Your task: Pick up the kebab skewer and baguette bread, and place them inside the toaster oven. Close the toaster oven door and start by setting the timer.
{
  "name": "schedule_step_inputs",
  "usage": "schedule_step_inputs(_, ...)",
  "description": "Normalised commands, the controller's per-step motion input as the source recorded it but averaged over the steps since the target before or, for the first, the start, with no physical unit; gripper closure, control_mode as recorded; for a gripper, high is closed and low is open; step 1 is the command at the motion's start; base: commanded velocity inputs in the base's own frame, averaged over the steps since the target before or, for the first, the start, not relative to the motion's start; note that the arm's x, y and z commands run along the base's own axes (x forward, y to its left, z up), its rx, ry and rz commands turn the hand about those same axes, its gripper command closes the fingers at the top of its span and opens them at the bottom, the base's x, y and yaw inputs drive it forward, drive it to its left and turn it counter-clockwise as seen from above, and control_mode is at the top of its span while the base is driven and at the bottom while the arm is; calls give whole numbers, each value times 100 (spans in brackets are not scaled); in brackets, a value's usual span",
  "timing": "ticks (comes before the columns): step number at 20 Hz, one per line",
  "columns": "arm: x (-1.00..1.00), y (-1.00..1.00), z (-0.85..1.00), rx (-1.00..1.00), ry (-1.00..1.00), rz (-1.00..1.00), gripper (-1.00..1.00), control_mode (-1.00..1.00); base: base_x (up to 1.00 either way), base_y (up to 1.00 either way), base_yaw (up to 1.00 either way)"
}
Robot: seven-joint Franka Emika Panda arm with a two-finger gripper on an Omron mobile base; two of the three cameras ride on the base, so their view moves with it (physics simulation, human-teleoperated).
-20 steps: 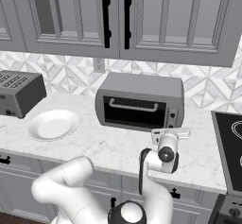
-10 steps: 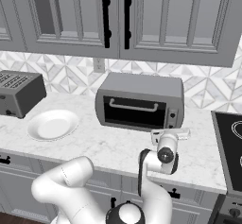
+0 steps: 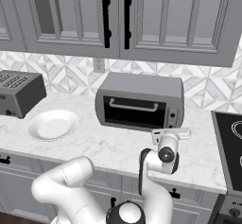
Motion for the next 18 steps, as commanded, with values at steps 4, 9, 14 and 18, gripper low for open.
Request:
schedule_step_inputs(4, 9, 11, 29, 1, 10, 0, 100, -100, 0, 0, 0)
schedule_step_inputs(9, 7, 26, 36, 8, 13, 0, 100, -100, 0, 0, 0)
schedule_step_inputs(14, 3, 27, 29, 17, 7, 0, 100, -100, 0, 0, 0)
schedule_step_inputs(18, 7, 27, 21, 23, 0, 0, 100, -100, 0, 0, 0)
